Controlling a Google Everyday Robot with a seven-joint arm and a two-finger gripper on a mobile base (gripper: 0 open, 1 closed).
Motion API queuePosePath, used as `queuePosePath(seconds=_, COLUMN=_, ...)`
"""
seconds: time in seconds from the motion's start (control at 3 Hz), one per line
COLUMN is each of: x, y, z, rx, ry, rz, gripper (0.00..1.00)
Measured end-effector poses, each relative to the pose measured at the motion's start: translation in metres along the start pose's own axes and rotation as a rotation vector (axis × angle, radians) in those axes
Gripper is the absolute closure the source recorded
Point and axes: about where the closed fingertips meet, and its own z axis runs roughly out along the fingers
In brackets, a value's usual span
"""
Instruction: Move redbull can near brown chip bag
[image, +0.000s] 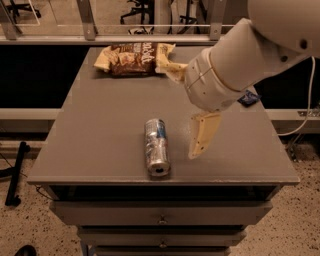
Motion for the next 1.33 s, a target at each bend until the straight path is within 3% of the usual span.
queuePosePath(seconds=0.33, x=0.0, y=0.0, z=0.0, rx=0.0, ry=0.0, rz=0.0, gripper=0.0)
queuePosePath(seconds=0.67, x=-0.009, y=0.008, z=0.019, rx=-0.092, ry=-0.036, rz=-0.098, gripper=0.0)
queuePosePath(seconds=1.0, x=-0.032, y=0.034, z=0.065, rx=-0.248, ry=-0.148, rz=-0.263, gripper=0.0)
queuePosePath(seconds=1.33, x=-0.042, y=0.056, z=0.097, rx=-0.362, ry=-0.24, rz=-0.409, gripper=0.0)
